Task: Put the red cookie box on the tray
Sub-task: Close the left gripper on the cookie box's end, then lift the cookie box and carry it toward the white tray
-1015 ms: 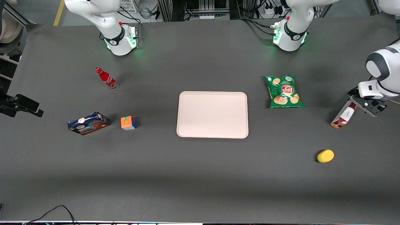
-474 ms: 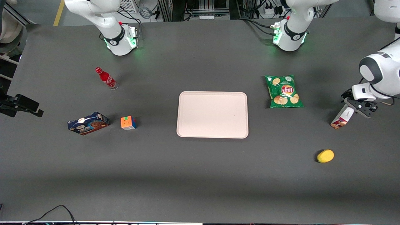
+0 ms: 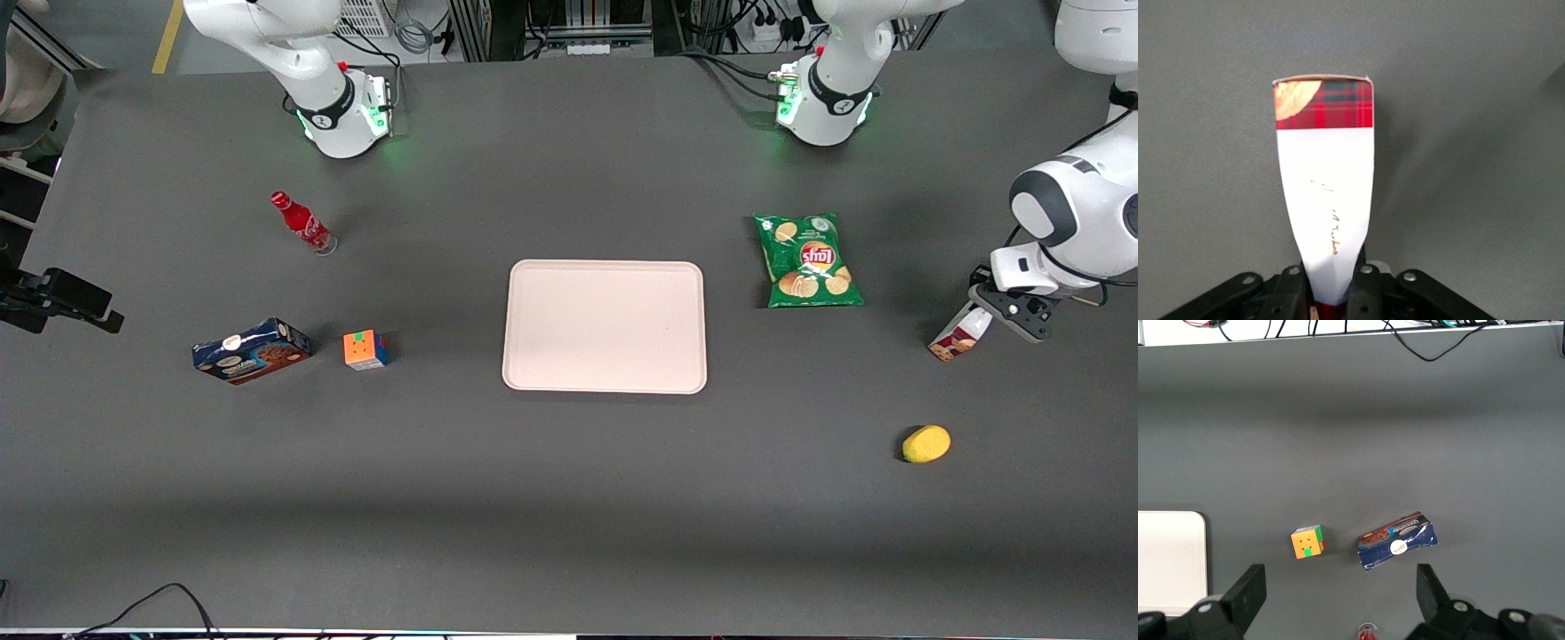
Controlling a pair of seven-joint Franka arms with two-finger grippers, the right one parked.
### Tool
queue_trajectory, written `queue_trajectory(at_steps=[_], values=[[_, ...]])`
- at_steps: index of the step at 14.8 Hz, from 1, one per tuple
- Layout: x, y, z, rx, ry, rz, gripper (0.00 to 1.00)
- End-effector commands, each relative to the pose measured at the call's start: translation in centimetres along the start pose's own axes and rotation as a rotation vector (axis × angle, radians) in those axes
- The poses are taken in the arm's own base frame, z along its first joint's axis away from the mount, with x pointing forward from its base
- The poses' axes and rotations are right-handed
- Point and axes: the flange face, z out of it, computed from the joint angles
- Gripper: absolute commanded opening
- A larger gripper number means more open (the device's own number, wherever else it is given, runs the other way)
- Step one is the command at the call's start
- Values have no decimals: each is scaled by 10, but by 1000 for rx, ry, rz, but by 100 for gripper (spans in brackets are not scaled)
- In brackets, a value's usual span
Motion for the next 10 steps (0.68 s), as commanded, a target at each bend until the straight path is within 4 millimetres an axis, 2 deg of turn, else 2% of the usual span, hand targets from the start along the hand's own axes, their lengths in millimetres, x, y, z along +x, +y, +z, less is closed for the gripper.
queue_trajectory(at_steps=[1, 3, 5, 7, 10], values=[[10, -7, -12, 11, 21, -18, 0], [20, -9, -25, 8, 29, -51, 0], [48, -2, -57, -9, 50, -84, 0], [85, 12, -104, -28, 69, -130, 0], [153, 51, -187, -64, 55, -221, 0]])
